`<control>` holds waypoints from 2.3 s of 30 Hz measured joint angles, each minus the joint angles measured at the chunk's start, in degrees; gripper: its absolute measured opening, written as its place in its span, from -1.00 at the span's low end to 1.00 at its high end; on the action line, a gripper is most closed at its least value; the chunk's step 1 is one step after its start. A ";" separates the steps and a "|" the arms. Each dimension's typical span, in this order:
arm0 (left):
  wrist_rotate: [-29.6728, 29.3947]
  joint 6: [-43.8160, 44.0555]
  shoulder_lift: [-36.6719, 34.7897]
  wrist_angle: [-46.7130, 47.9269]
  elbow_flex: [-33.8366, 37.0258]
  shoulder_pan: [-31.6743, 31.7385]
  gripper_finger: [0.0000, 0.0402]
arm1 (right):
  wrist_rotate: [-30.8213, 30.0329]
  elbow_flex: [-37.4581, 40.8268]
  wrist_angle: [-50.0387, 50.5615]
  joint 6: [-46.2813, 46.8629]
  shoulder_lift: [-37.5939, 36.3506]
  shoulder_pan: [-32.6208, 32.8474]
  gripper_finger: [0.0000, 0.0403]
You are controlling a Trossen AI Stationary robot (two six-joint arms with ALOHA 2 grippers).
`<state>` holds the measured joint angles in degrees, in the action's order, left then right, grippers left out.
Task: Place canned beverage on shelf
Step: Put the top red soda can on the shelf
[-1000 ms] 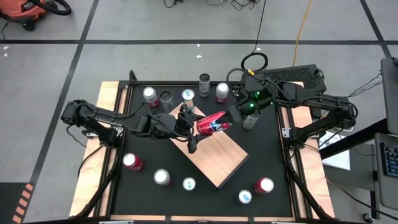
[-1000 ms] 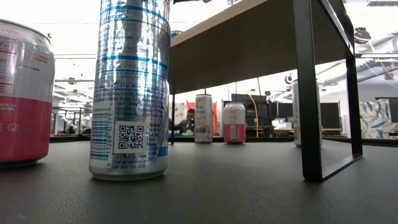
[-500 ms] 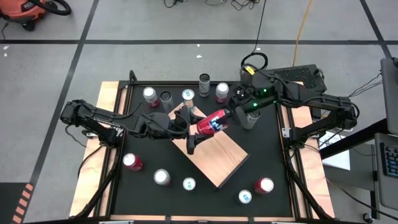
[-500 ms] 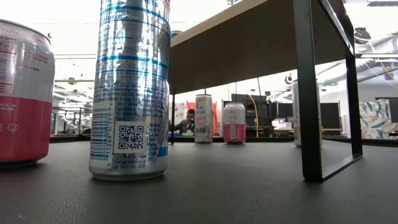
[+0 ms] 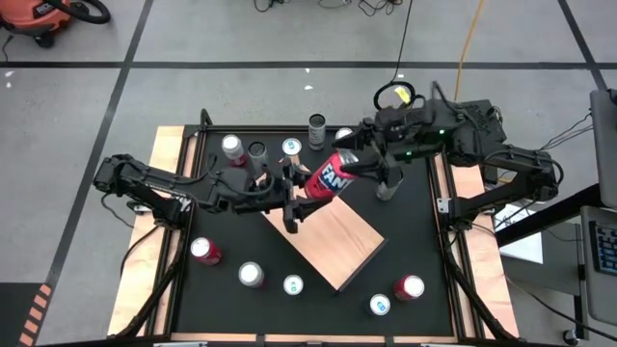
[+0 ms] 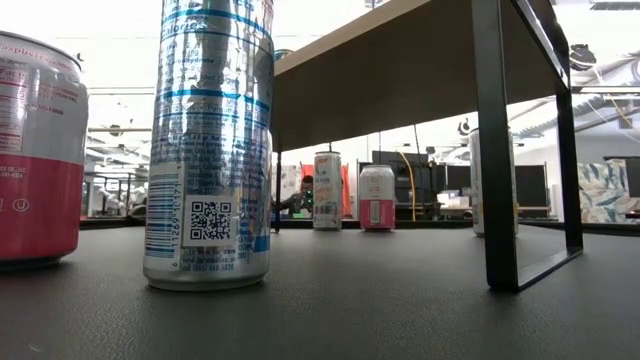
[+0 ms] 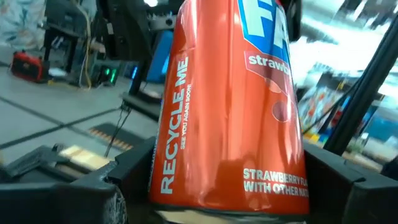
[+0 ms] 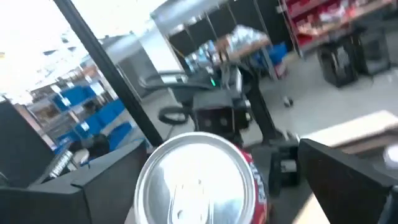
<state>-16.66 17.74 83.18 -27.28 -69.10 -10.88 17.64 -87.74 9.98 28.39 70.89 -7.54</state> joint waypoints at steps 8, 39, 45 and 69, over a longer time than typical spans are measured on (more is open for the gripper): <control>-0.72 0.03 -0.07 -7.11 0.00 1.91 0.45 | -2.99 0.00 -2.52 -0.95 -1.39 -0.58 0.97; -1.91 -1.00 6.49 -28.52 -0.02 4.42 0.45 | -0.75 0.07 -12.90 -1.50 4.69 -0.47 0.95; -2.09 -2.14 7.39 -29.78 -0.02 4.42 0.45 | -0.63 0.07 -12.76 -0.62 4.69 -0.47 0.95; -3.56 -3.08 7.39 -29.39 -0.02 4.37 0.53 | -1.32 0.09 -10.50 -2.06 4.69 -0.51 0.32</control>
<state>-20.21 14.66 90.56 -56.66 -69.12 -6.50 16.32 -87.66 -0.52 26.34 75.57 -8.05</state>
